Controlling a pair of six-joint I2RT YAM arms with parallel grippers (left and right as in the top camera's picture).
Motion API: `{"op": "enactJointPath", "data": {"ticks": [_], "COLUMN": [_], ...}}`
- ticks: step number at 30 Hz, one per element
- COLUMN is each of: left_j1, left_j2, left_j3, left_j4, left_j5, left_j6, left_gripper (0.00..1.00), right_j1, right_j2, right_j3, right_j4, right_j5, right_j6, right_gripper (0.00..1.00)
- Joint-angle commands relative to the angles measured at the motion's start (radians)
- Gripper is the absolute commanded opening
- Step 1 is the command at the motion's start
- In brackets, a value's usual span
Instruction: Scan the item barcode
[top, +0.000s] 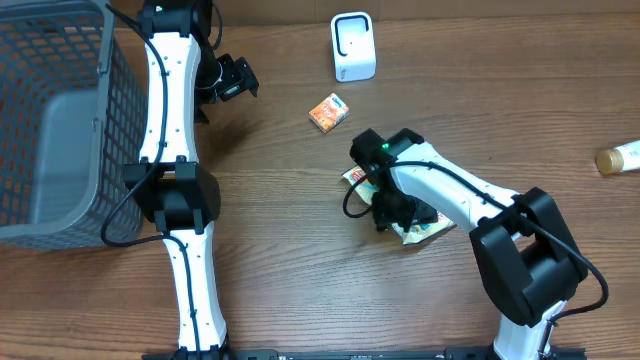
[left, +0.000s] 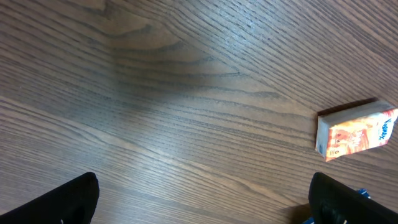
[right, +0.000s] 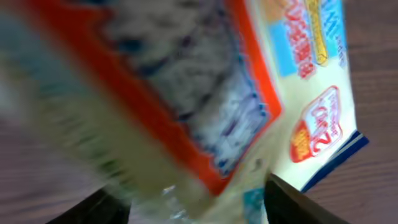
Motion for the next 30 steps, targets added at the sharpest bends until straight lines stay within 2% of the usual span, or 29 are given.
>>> {"op": "enactJointPath", "data": {"ticks": [1,2,5,6,8,10,13,15,17,19,24,30], "left_j1": [-0.003,-0.003,-0.003,-0.003,-0.003,-0.003,-0.003,-0.003,-0.002,-0.002,-0.002,-0.002], "left_j2": [-0.007,-0.007,-0.007,-0.007,-0.007,-0.007,-0.007,-0.007,-0.007,-0.007,-0.007,-0.007], "left_j3": [0.002,0.002,0.002,0.002,0.002,0.002,0.002,0.002,0.002,0.002,0.002,0.002], "left_j4": [0.000,0.000,0.000,0.000,0.000,0.000,0.000,0.000,0.000,0.000,0.000,0.000], "left_j5": [-0.011,-0.011,-0.011,-0.011,-0.011,-0.011,-0.011,-0.011,-0.011,-0.011,-0.011,-0.011], "left_j6": [0.020,0.020,0.020,0.019,0.020,0.020,0.020,0.020,0.019,0.020,0.019,0.019], "left_gripper": [1.00,1.00,1.00,1.00,1.00,1.00,1.00,1.00,1.00,1.00,1.00,1.00], "right_j1": [-0.065,-0.085,-0.183,-0.242,-0.297,-0.361,-0.419,-0.432,-0.429,-0.417,-0.420,-0.426], "right_j2": [-0.010,-0.010,-0.010,-0.010,-0.010,-0.010,-0.010,-0.010,-0.010,-0.008,0.073,0.195], "right_j3": [-0.027,-0.027,-0.026,-0.014,0.016,0.092,0.250,0.357,0.429,0.431,0.342,0.328], "right_j4": [0.022,0.038,0.182,0.236,0.248,0.198,0.066,-0.026,-0.066,-0.043,0.045,0.116], "right_j5": [0.122,0.145,0.208,0.224,0.222,0.217,0.146,0.072,0.021,0.035,0.153,0.255], "right_j6": [0.101,0.097,-0.035,-0.038,-0.037,-0.031,-0.031,-0.043,-0.120,-0.201,-0.290,-0.301], "right_gripper": [0.63,0.62,0.60,0.55,0.53,0.56,0.68,0.69,0.70,0.73,0.76,0.75]}}
